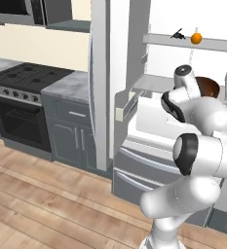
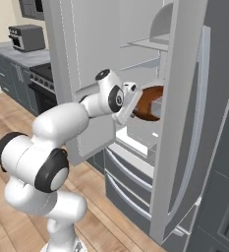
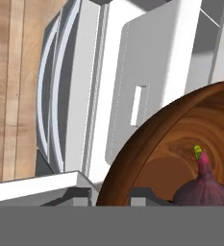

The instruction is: Pick the chicken drumstick and onion from their plates and place them in the bowl. Then put the bowl in the fridge.

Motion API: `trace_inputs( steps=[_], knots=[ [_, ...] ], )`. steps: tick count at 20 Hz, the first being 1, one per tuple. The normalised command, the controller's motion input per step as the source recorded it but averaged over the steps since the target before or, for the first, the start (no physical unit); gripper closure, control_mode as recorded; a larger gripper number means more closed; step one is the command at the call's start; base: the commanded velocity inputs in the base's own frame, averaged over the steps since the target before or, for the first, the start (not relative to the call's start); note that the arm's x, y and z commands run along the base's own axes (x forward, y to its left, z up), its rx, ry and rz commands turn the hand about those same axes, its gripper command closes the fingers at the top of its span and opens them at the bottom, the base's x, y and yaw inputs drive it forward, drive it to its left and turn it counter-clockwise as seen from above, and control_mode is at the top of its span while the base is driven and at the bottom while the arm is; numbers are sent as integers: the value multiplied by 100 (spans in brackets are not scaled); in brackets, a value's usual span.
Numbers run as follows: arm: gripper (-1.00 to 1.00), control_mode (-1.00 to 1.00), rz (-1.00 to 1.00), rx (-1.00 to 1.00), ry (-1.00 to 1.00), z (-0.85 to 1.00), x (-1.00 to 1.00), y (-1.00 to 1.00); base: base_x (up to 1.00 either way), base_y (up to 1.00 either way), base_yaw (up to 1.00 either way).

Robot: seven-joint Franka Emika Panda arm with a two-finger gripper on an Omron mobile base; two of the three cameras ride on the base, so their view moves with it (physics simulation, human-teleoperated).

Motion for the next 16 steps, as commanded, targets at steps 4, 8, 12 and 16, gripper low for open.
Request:
trace_inputs(
  steps=[4, 8, 12, 16],
  knots=[
    [100, -100, 0, 0, -7, 27, 18, -12, 0, 0, 0],
    [100, -100, 0, 2, -1, 14, 25, -4, 0, 0, 0],
    [100, -100, 0, 8, -2, 19, 17, 0, 0, 0, 0],
    [100, -100, 0, 11, 0, 11, 26, -4, 0, 0, 0]
  ],
)
